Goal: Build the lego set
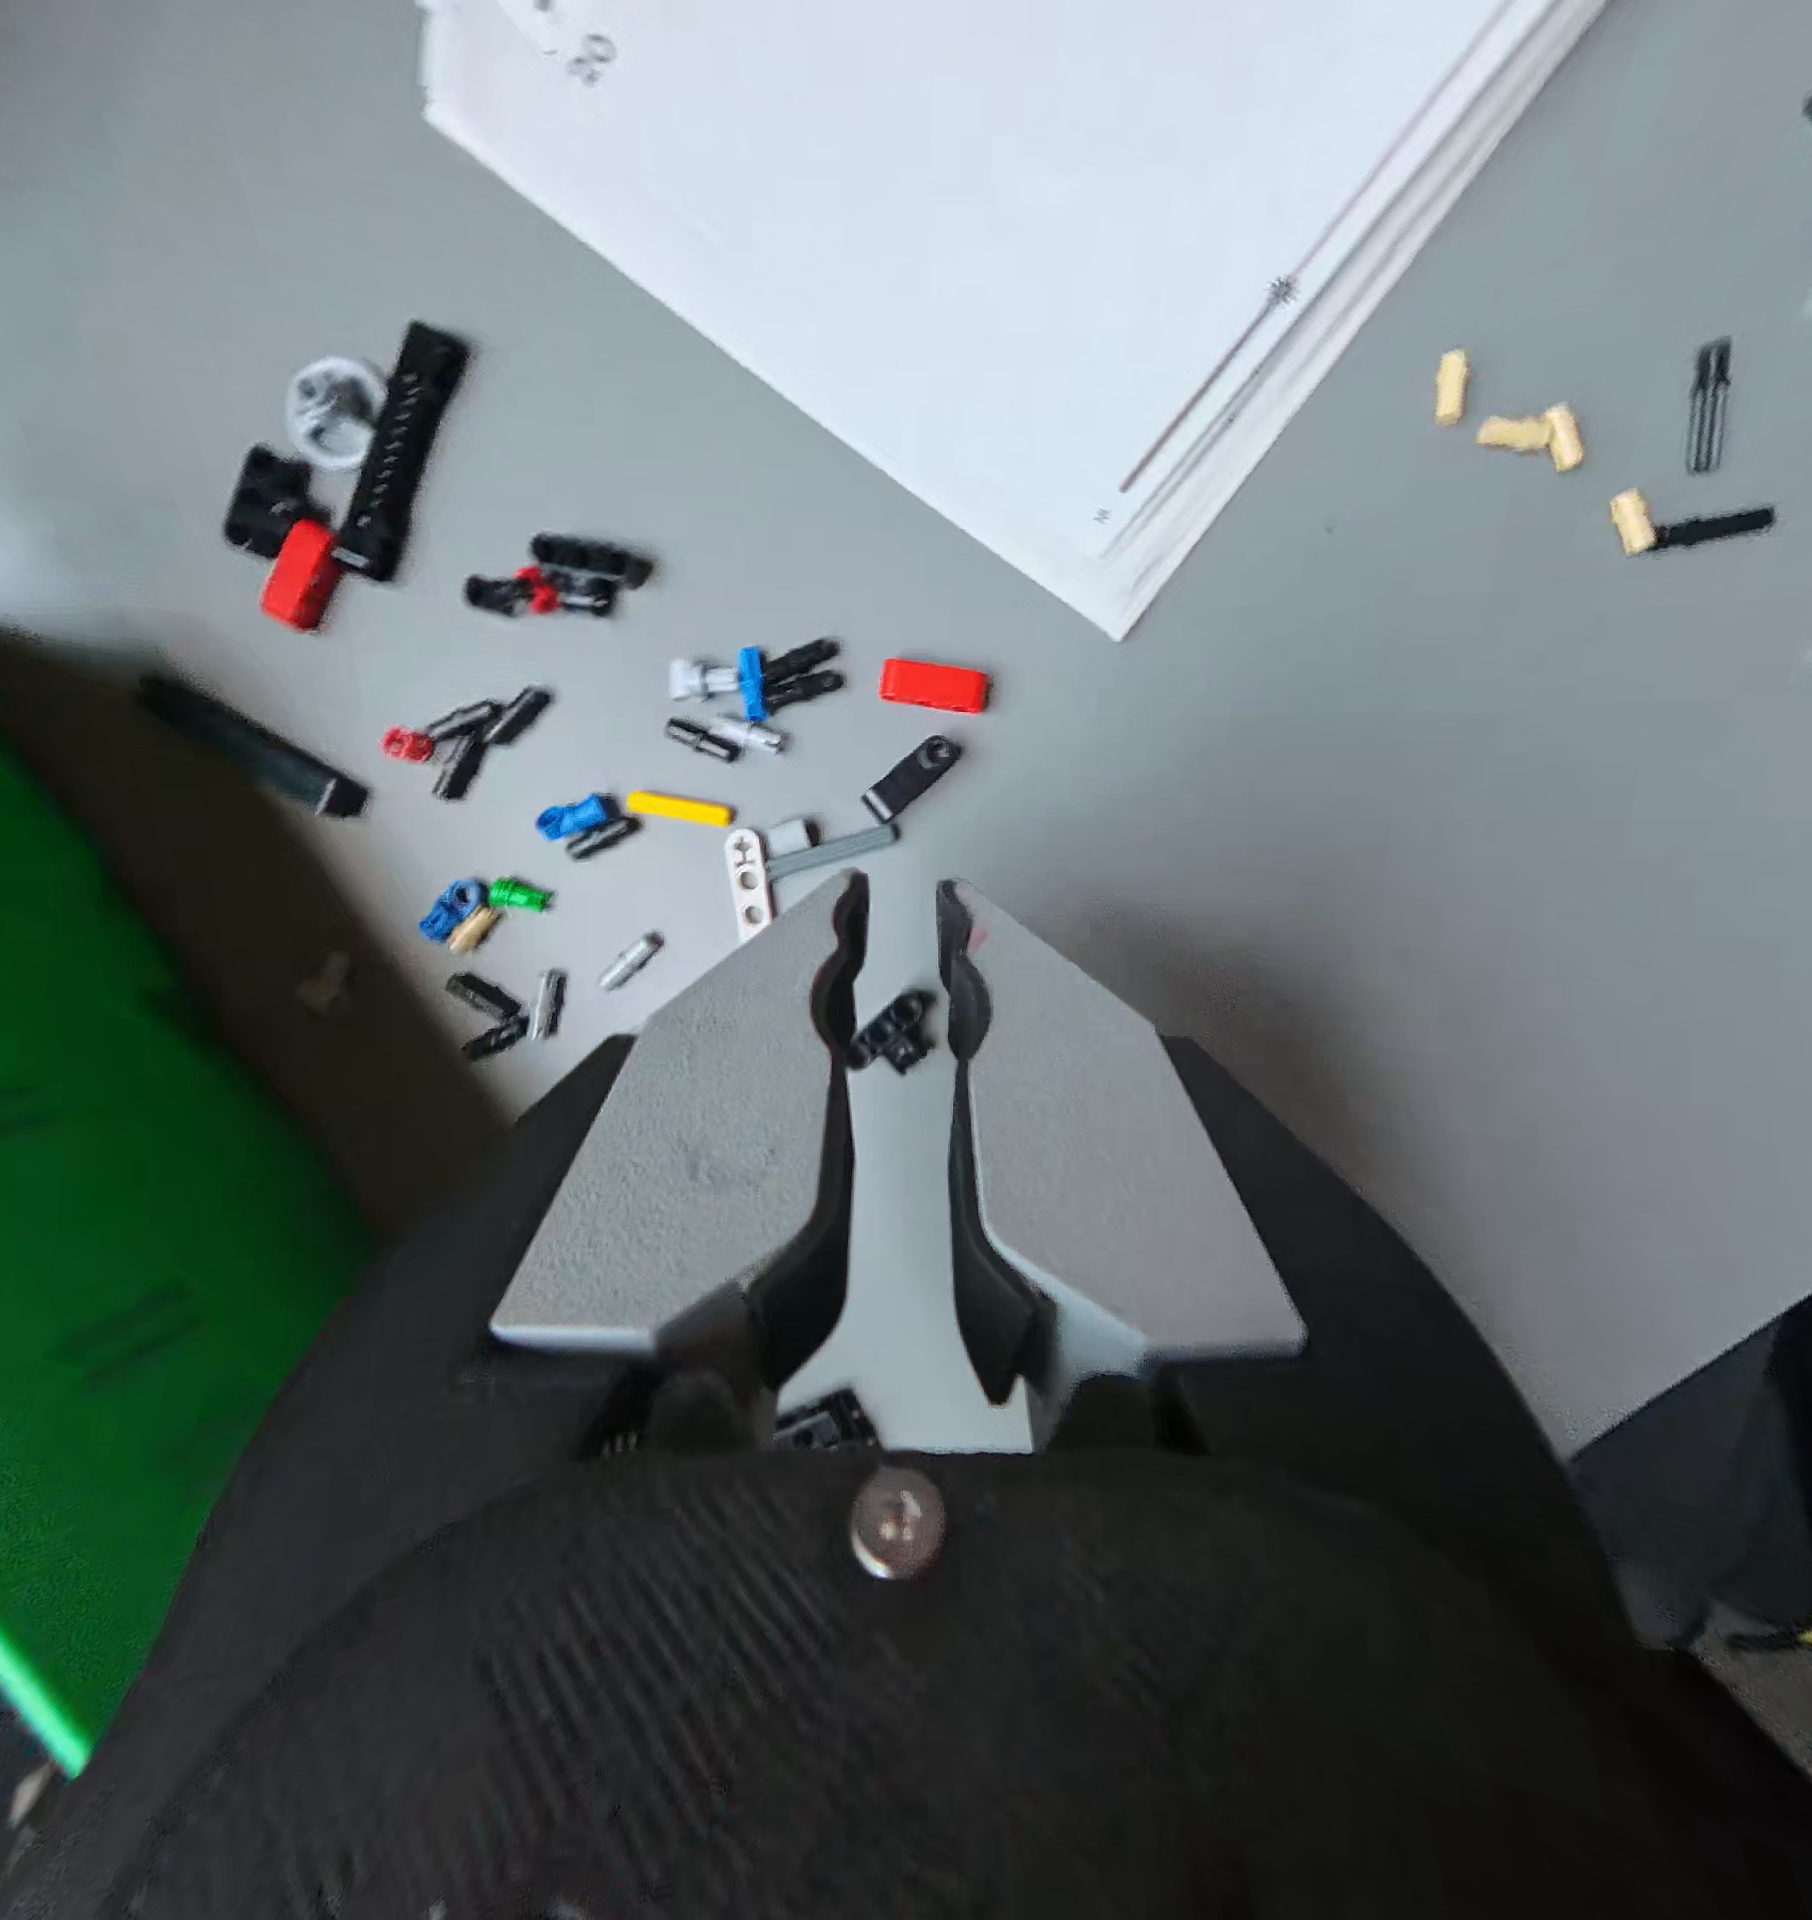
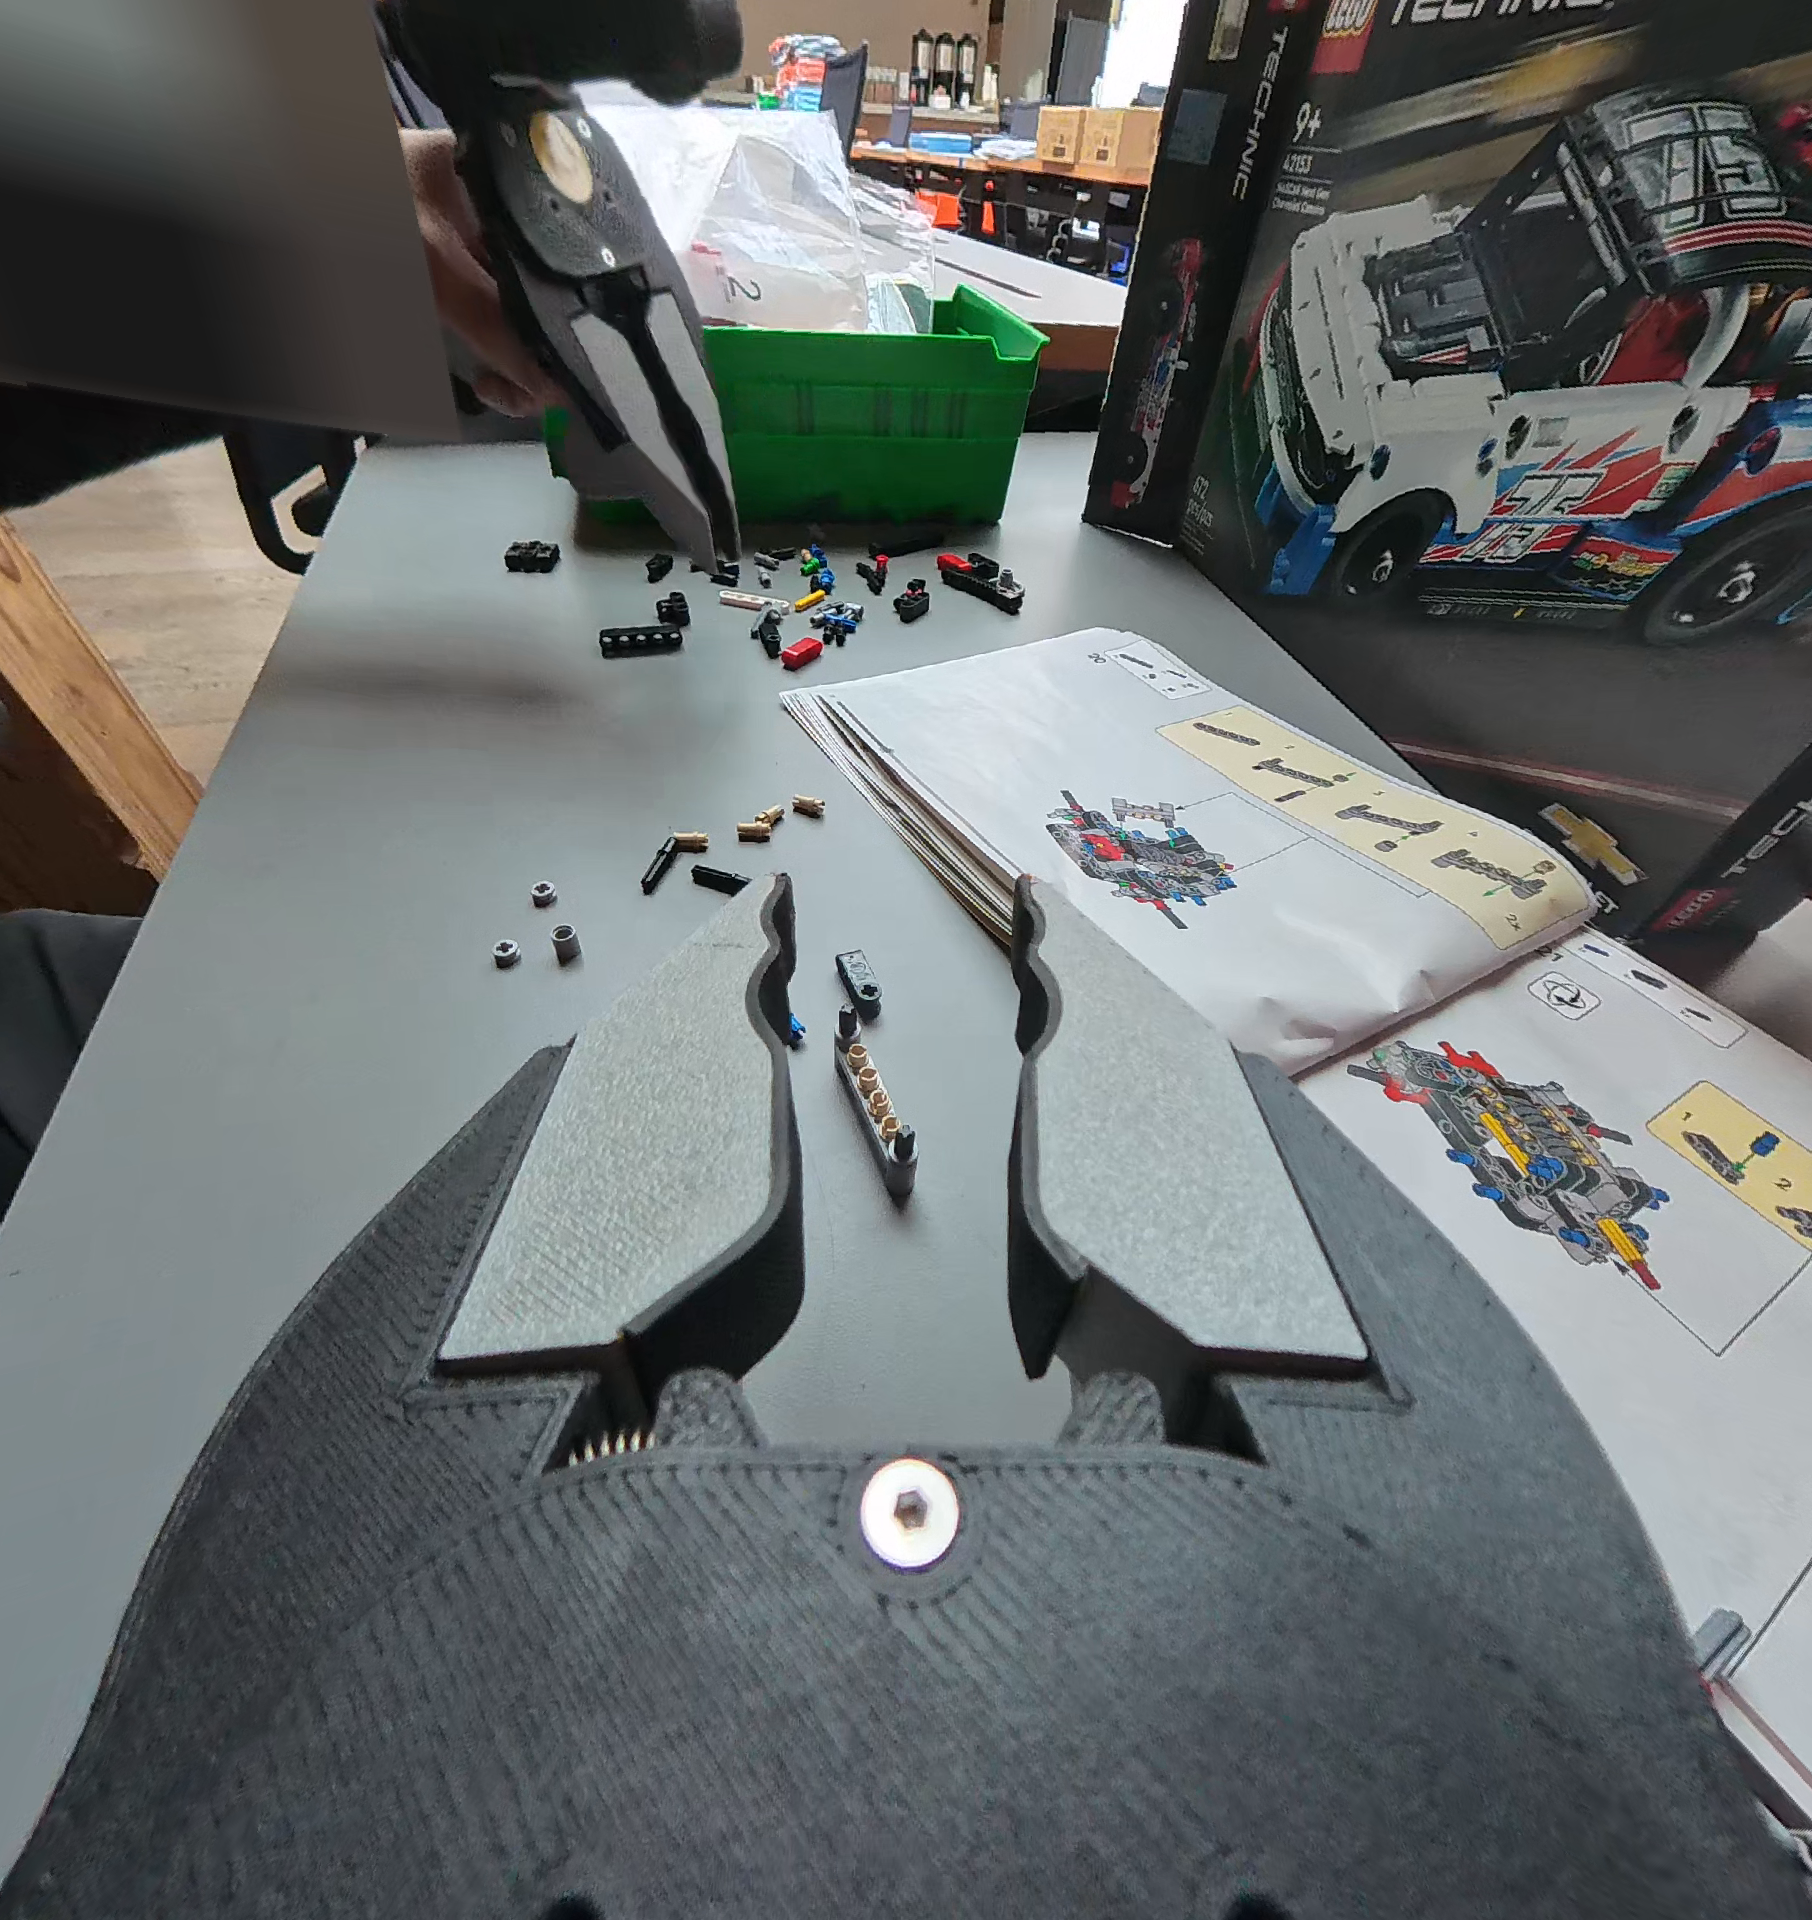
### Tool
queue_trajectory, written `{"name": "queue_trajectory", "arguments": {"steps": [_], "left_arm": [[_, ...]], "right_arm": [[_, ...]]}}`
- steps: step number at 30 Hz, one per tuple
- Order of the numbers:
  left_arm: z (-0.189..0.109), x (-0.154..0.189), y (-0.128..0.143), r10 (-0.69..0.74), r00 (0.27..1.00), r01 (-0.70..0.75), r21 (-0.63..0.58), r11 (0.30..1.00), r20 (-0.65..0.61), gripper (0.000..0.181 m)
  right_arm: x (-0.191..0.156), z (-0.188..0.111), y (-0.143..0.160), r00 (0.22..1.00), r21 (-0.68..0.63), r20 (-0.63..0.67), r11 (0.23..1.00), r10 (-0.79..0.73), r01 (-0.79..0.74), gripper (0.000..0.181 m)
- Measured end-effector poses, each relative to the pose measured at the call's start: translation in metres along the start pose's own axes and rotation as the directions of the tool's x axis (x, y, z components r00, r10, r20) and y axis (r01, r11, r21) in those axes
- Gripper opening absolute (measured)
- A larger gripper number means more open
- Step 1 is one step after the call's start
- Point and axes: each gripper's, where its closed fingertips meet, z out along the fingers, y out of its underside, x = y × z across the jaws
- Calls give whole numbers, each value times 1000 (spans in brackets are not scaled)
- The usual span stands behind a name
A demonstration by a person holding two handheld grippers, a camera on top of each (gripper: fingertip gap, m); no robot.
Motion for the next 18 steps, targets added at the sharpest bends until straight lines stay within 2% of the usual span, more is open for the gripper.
{"name": "queue_trajectory", "arguments": {"steps": [4,9,12,15,18], "left_arm": [[18,3,-2,163,986,-164,-64,984,-28,10],[28,5,-7,282,952,-293,-85,953,-115,11],[37,-1,-4,310,944,-323,-134,937,-113,13],[39,1,-3,308,940,-329,-149,933,-148,8],[36,-1,-7,323,941,-335,-143,931,-103,8]], "right_arm": [[0,0,1,1000,-5,2,1000,1,-1,38],[-1,0,0,1000,-5,3,1000,-8,8,38],[-2,-1,-1,1000,-4,3,1000,-12,12,37],[-1,-2,-1,1000,-2,2,1000,-15,15,37],[1,-5,-4,1000,7,-8,1000,-17,17,37]]}}
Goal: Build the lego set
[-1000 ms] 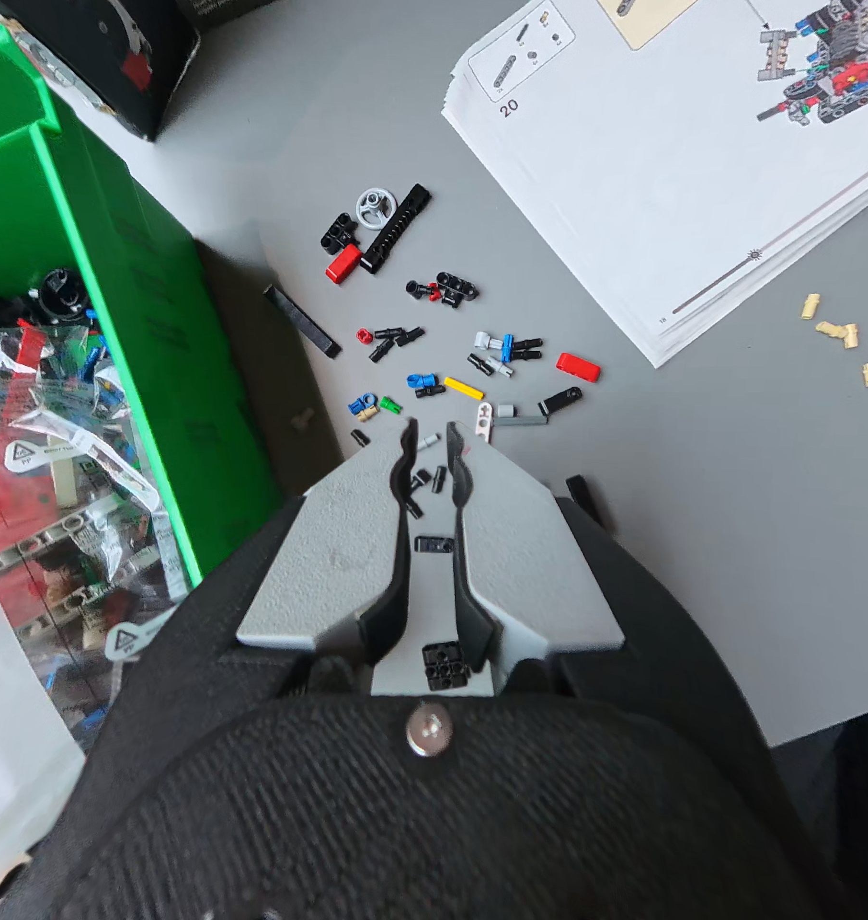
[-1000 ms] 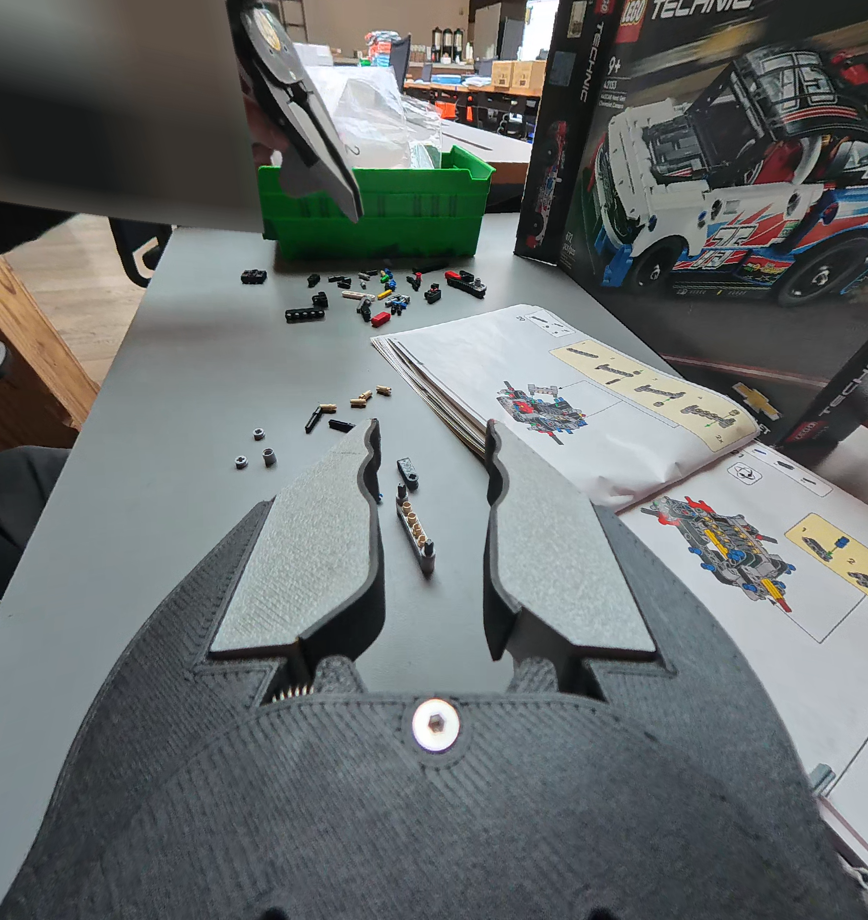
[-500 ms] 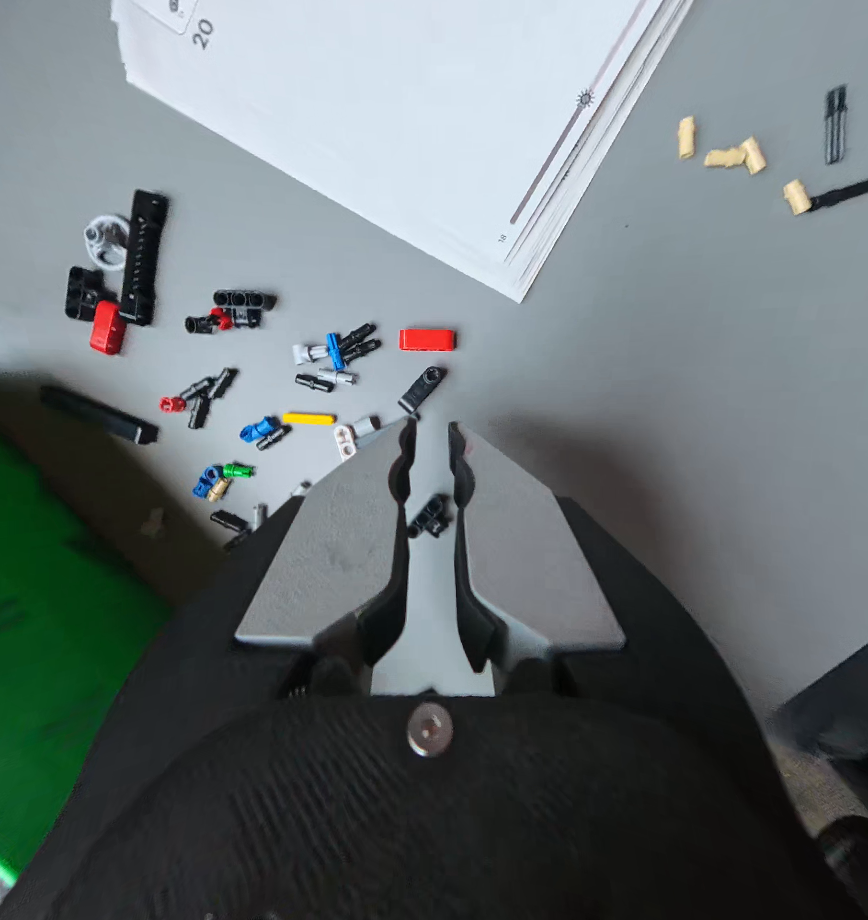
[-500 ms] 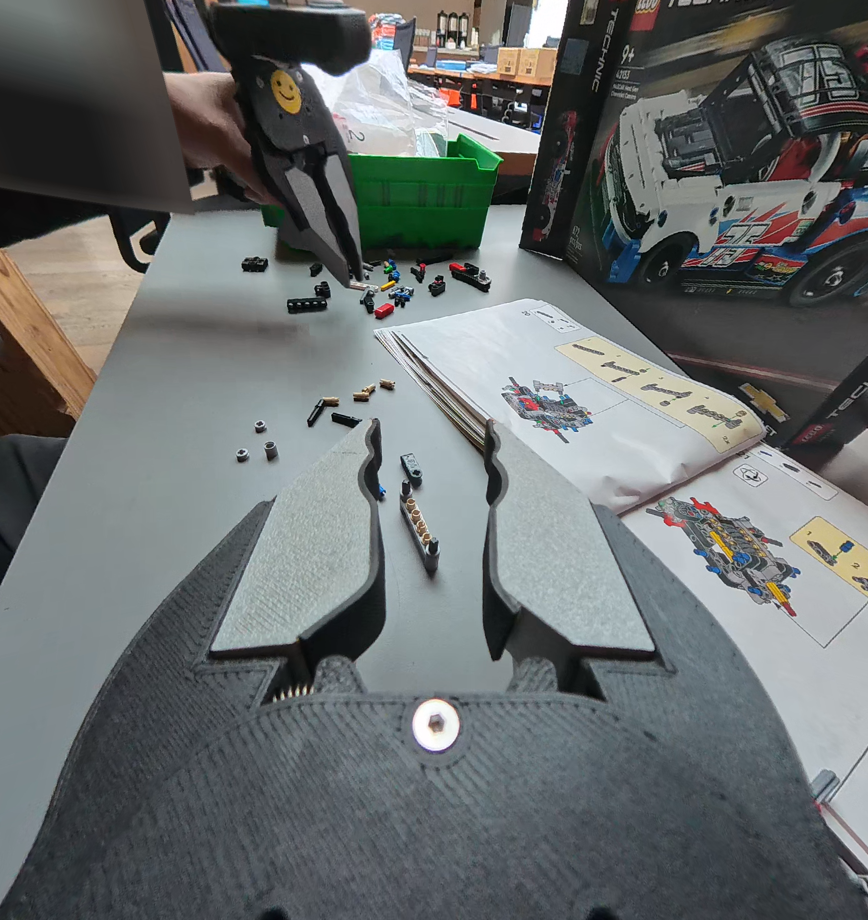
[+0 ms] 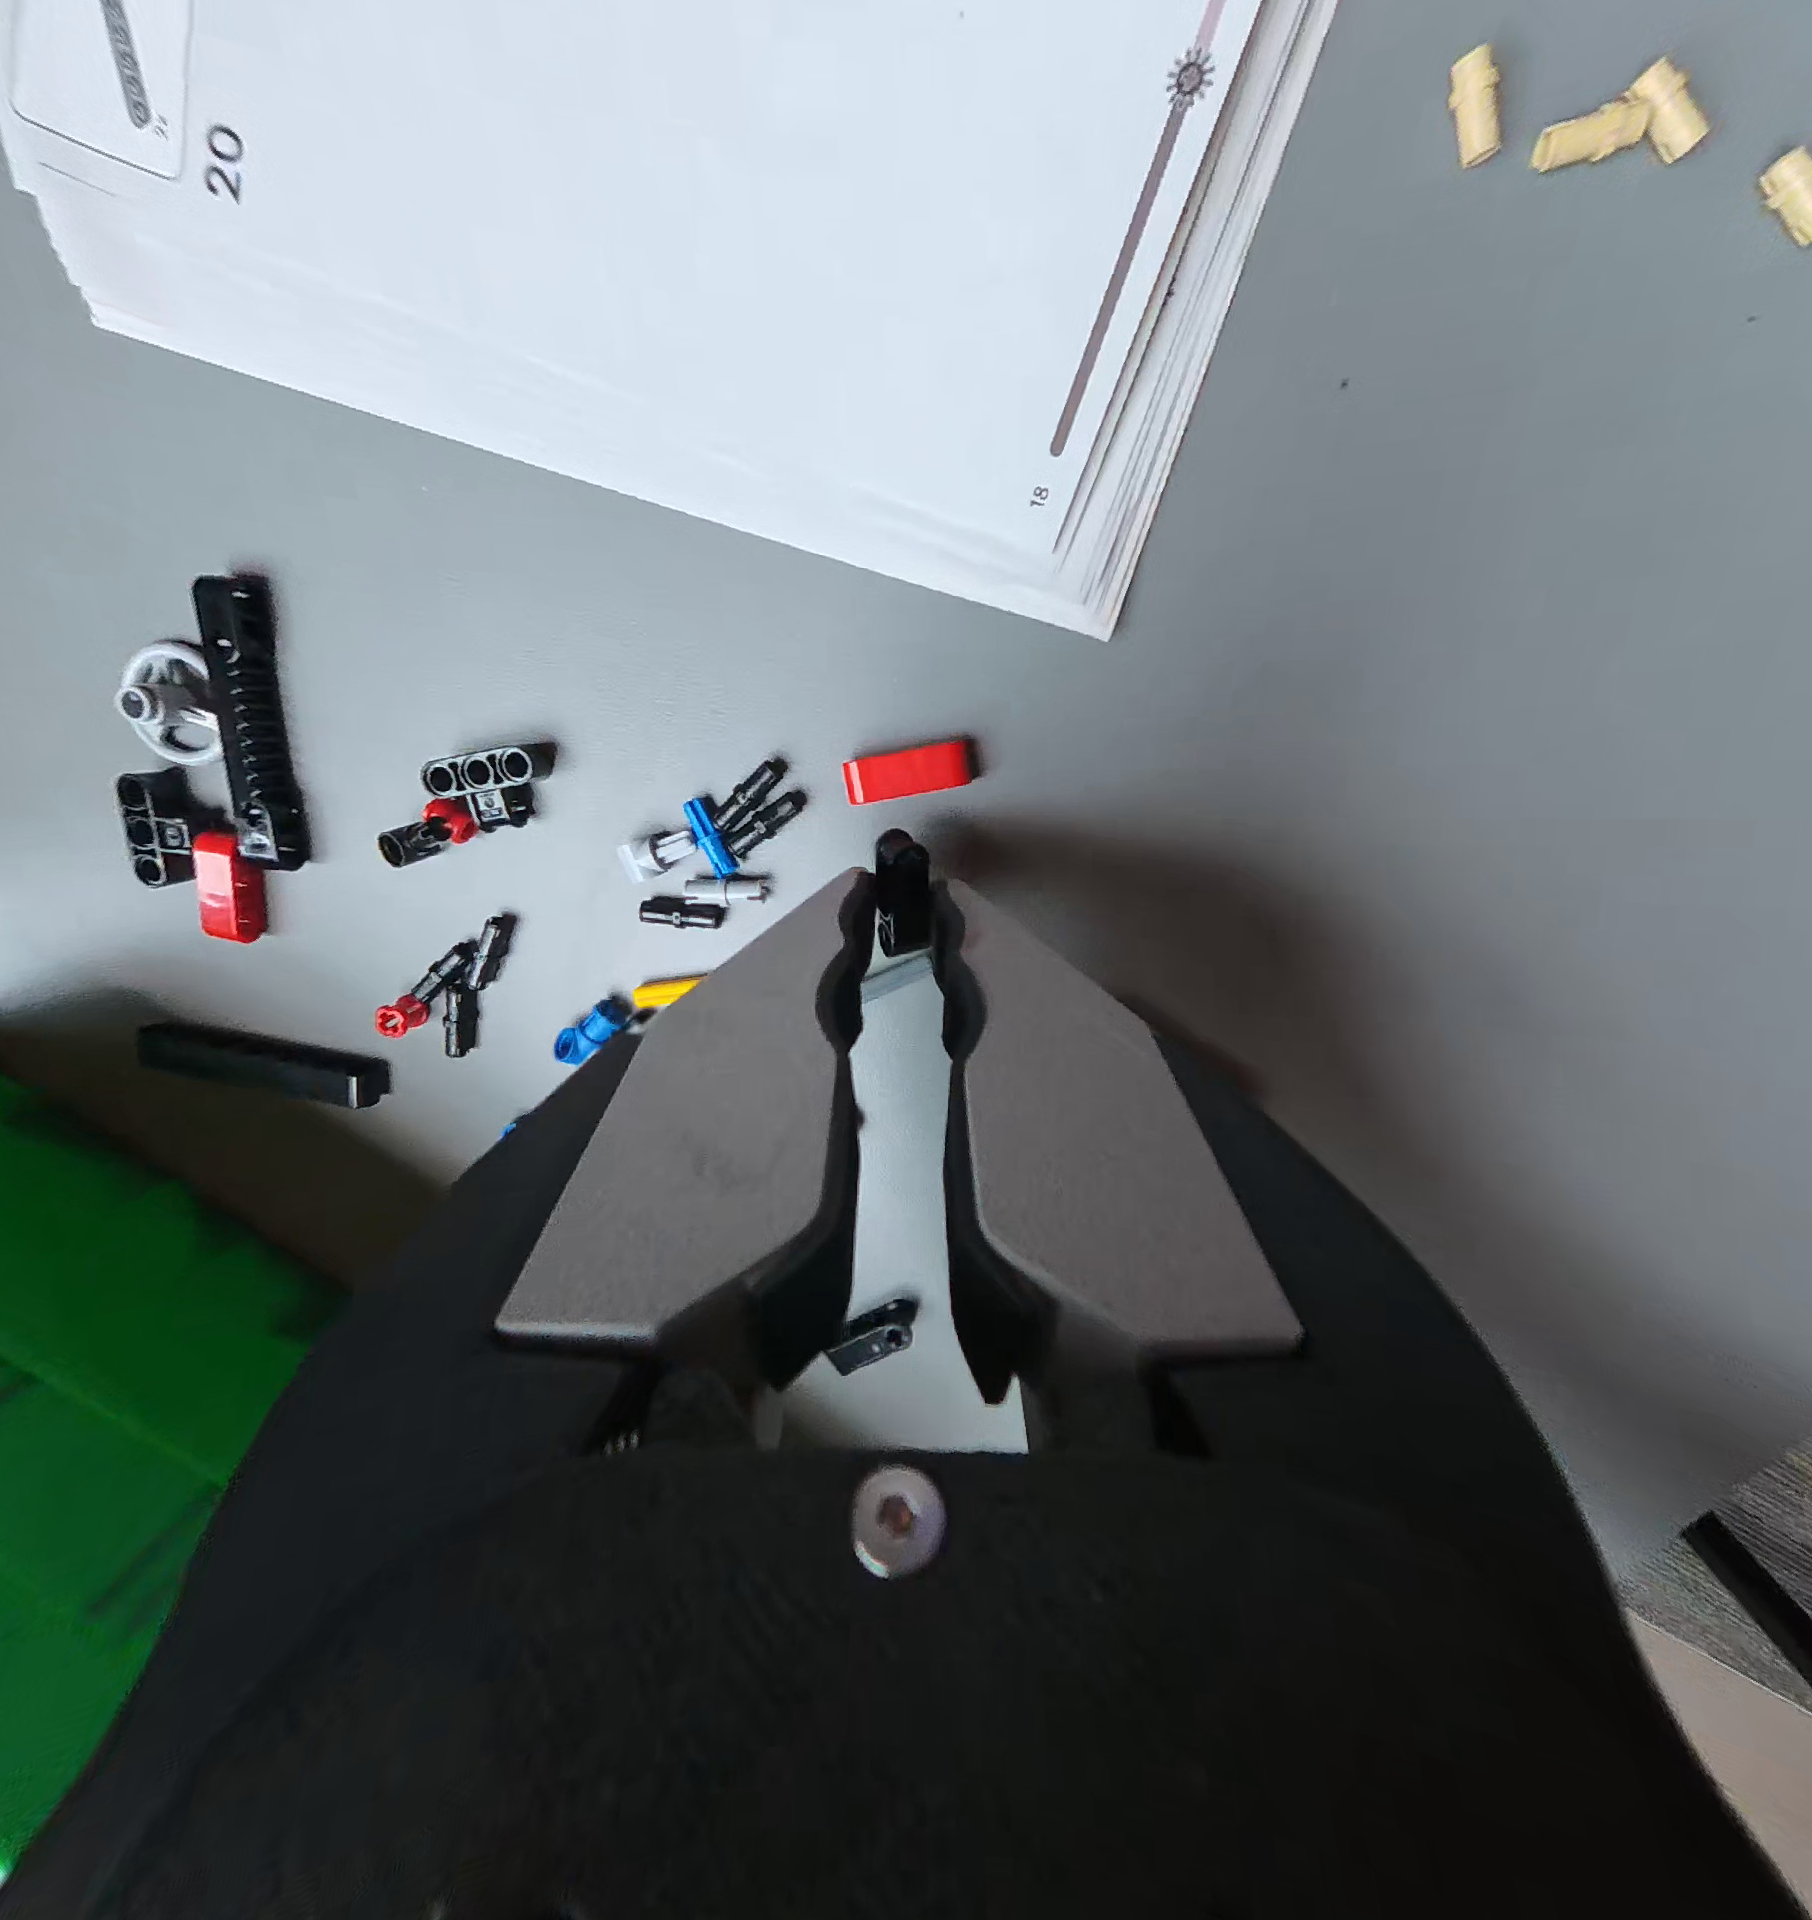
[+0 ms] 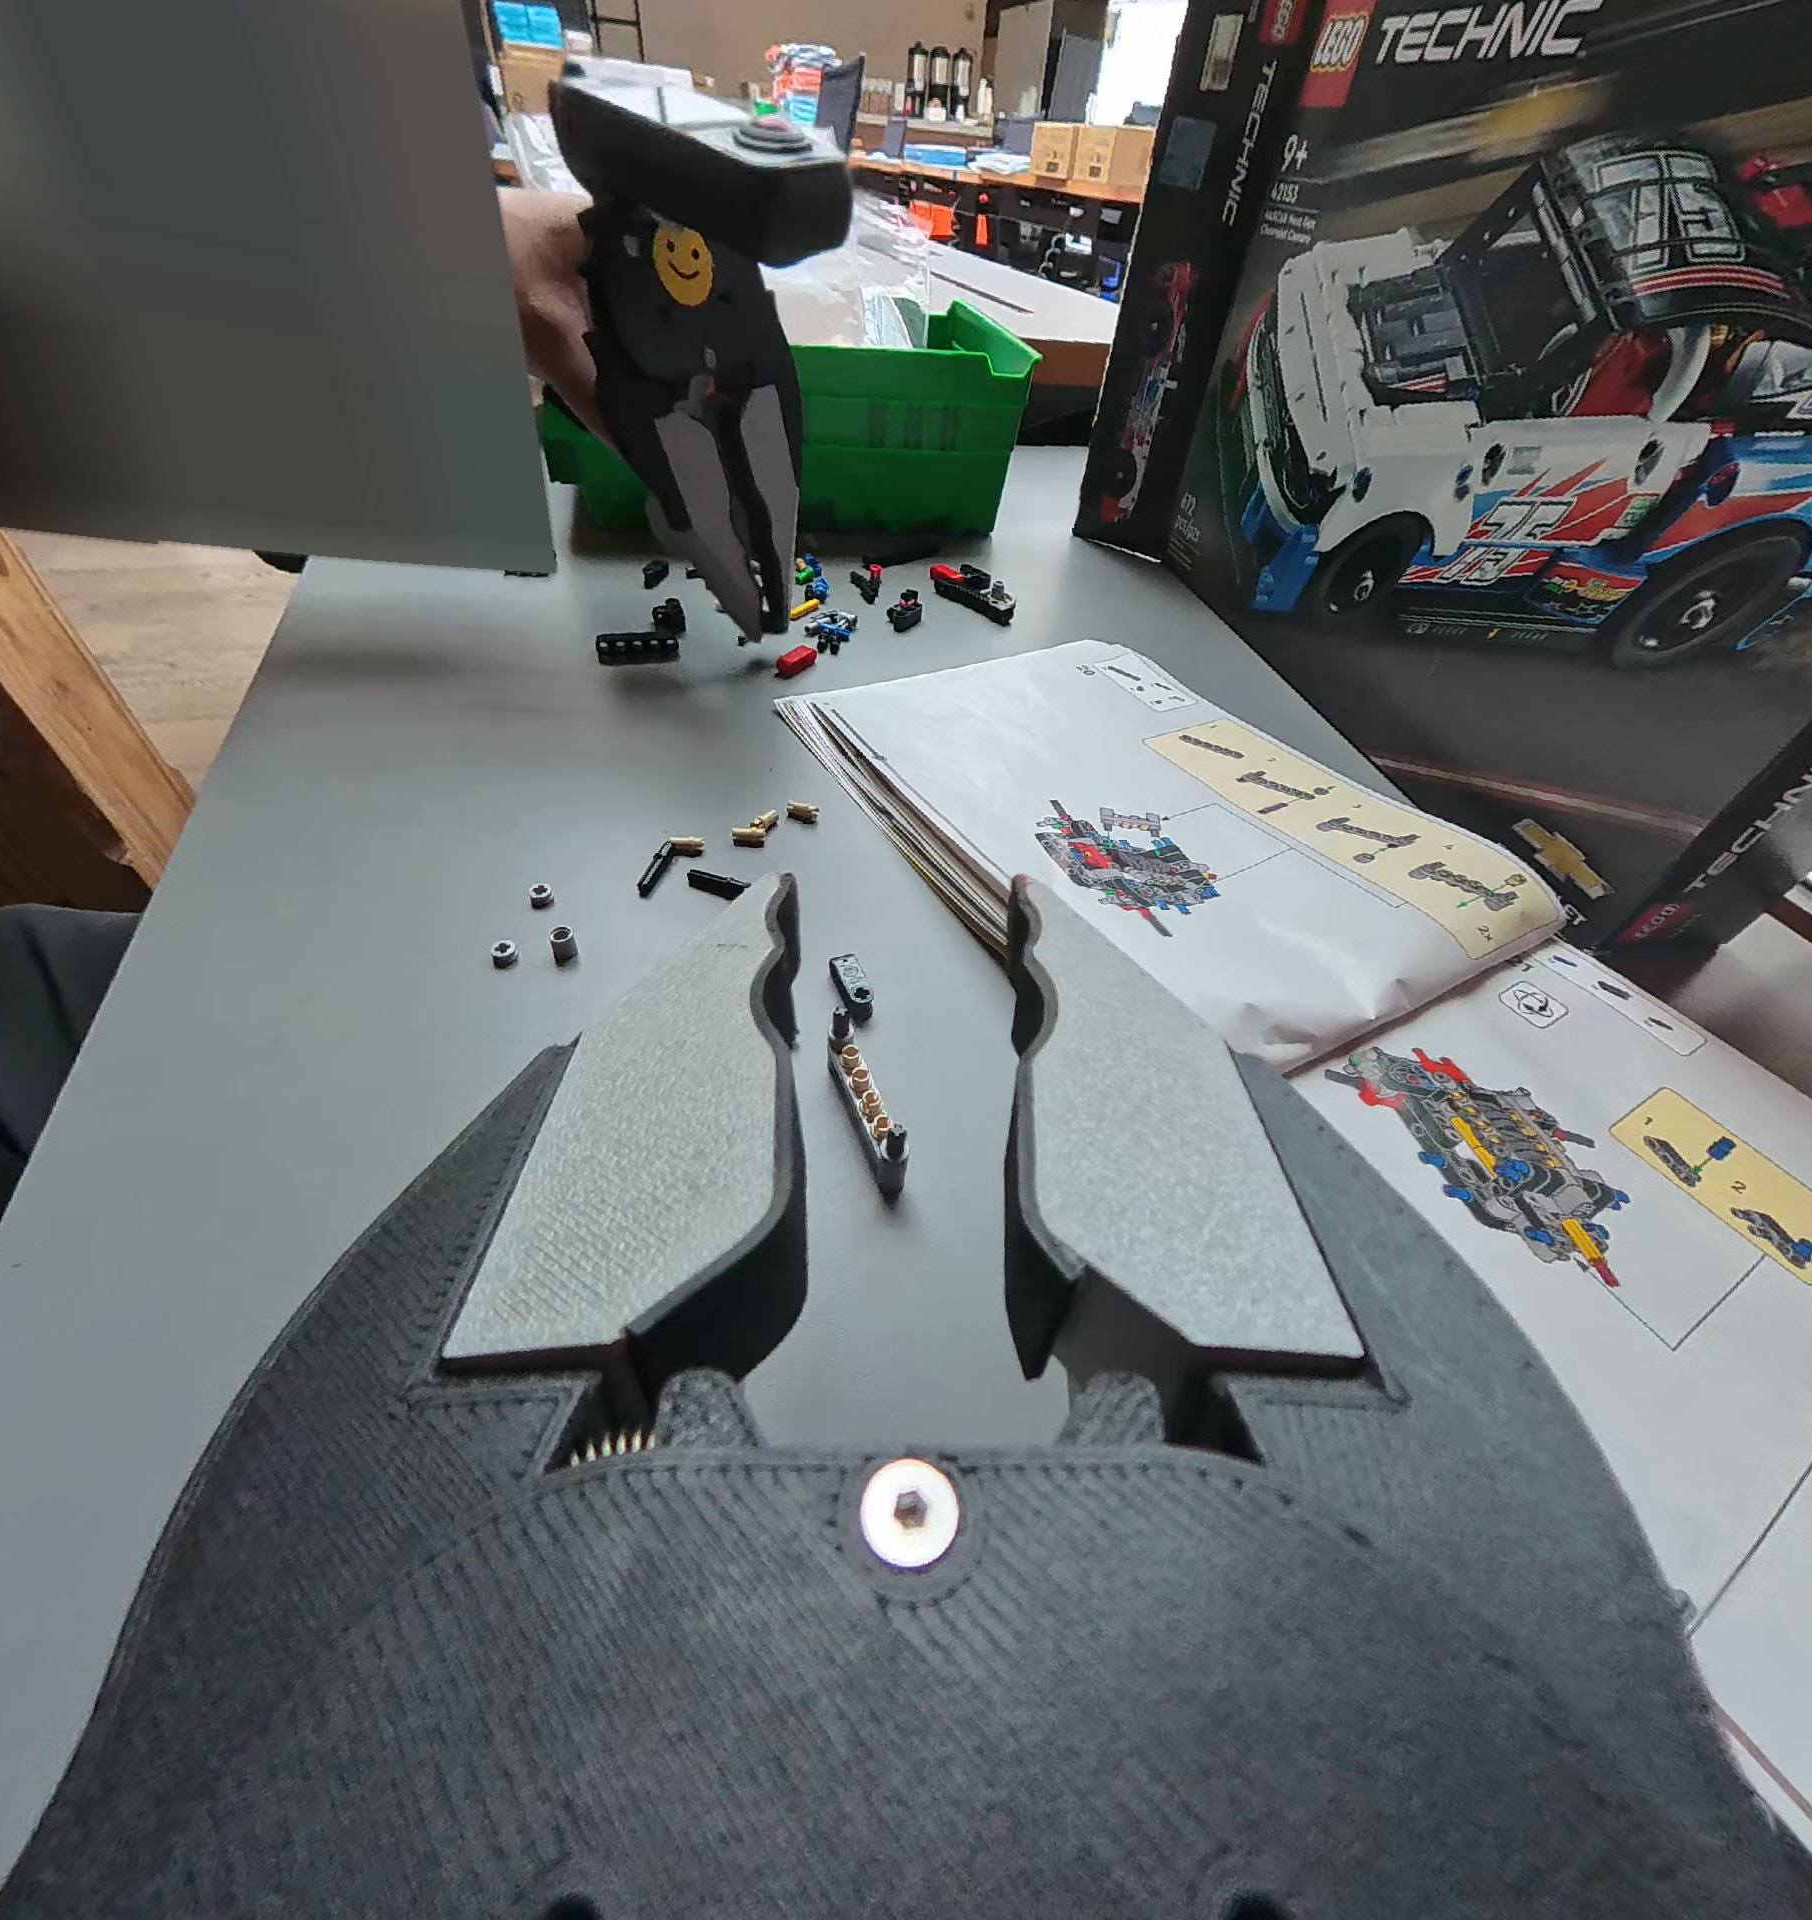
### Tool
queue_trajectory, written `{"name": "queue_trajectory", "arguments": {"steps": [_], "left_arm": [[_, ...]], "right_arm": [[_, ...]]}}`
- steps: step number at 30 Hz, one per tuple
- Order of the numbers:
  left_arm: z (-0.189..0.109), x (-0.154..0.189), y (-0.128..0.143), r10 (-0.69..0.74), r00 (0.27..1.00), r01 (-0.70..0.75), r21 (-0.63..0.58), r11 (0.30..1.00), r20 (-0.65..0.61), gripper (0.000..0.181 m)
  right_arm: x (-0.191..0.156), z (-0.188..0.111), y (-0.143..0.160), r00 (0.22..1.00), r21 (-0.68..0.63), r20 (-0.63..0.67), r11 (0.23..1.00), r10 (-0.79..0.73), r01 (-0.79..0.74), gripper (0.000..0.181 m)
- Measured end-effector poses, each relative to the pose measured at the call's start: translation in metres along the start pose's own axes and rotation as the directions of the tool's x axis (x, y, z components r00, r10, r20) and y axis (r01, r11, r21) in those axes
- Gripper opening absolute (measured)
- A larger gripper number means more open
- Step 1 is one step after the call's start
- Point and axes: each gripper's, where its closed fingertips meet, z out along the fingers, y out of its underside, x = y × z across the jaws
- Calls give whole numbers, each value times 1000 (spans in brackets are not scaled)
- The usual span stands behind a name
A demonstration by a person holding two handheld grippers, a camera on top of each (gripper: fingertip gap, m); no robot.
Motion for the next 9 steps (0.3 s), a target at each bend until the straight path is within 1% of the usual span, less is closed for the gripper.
{"name": "queue_trajectory", "arguments": {"steps": [2,4,6,8,9], "left_arm": [[-6,3,-6,3,1000,-3,25,1000,22,7],[-17,14,-22,18,999,-20,75,997,27,8],[-31,35,-49,80,996,-83,152,985,25,8],[-38,63,-86,161,987,-161,252,954,21,8],[-38,82,-104,205,979,-193,287,938,-12,8]], "right_arm": [[2,-2,-2,1000,10,-6,1000,0,0,36],[3,-4,-4,1000,15,-13,1000,-4,4,36],[5,-6,-6,1000,22,-20,1000,-4,4,36],[6,-7,-7,1000,26,-22,1000,-2,3,36],[6,-7,-7,1000,25,-25,1000,-4,4,36]]}}
